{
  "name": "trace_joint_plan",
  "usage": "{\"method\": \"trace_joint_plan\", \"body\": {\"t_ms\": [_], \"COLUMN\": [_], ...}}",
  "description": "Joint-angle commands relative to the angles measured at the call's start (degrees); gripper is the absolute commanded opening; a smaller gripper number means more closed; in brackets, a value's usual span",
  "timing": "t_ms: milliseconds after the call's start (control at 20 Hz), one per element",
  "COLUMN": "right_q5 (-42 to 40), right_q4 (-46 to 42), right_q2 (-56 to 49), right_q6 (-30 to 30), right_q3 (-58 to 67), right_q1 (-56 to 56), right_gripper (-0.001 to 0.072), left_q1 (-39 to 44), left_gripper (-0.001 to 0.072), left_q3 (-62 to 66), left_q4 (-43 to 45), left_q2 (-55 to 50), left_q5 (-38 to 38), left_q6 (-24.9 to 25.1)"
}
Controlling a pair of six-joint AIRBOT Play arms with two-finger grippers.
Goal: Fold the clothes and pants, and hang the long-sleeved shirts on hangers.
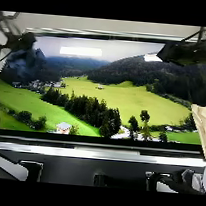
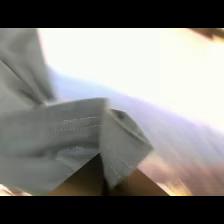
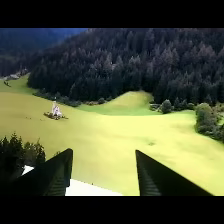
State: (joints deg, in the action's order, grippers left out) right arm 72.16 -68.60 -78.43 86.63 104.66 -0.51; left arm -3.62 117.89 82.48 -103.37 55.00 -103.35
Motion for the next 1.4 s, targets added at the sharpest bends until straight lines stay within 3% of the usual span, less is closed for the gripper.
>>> {"method": "trace_joint_plan", "body": {"t_ms": [0,200,500,650,700,850,1000,1100,1200,1350], "right_q5": [0.31,5.05,17.75,20.83,21.44,21.09,17.05,15.91,16.96,17.42], "right_q4": [-3.67,-11.96,-17.68,-18.75,-19.15,-19.1,-19.21,-19.39,-19.5,-19.21], "right_q2": [6.51,15.21,25.79,28.65,29.11,29.31,28.48,26.23,21.55,12.24], "right_q6": [2.99,7.23,7.54,7.5,7.45,6.97,7.21,8.02,9.57,9.53], "right_q3": [0.02,0.02,0.02,0.02,0.02,0.0,0.0,0.0,-0.02,-1.2], "right_q1": [0.07,0.07,0.07,0.07,0.07,0.07,0.07,0.07,0.07,0.0], "right_gripper": [0.0469,0.0469,0.0469,0.0469,0.0469,0.0469,0.0501,0.0509,0.0614,0.0615], "left_q1": [13.57,31.28,52.65,58.51,59.47,59.1,54.73,50.14,44.94,36.35], "left_gripper": [0.001,0.001,0.0011,0.0019,0.0076,0.0713,0.0712,0.0712,0.0712,0.0712], "left_q3": [-0.02,-1.9,-2.75,-2.73,-2.73,-1.97,-1.09,-1.09,-1.11,-1.11], "left_q4": [-1.49,-1.05,-0.9,-1.57,-2.36,-5.22,-4.13,1.38,10.23,15.21], "left_q2": [4.13,2.62,-8.55,-13.79,-14.75,-13.31,-5.99,0.81,7.19,14.53], "left_q5": [12.76,12.57,-0.07,-6.03,-6.36,-3.91,5.99,14.58,23.06,30.1], "left_q6": [0.04,-7.15,-19.58,-22.27,-22.25,-22.25,-19.26,-16.9,-16.79,-16.85]}}
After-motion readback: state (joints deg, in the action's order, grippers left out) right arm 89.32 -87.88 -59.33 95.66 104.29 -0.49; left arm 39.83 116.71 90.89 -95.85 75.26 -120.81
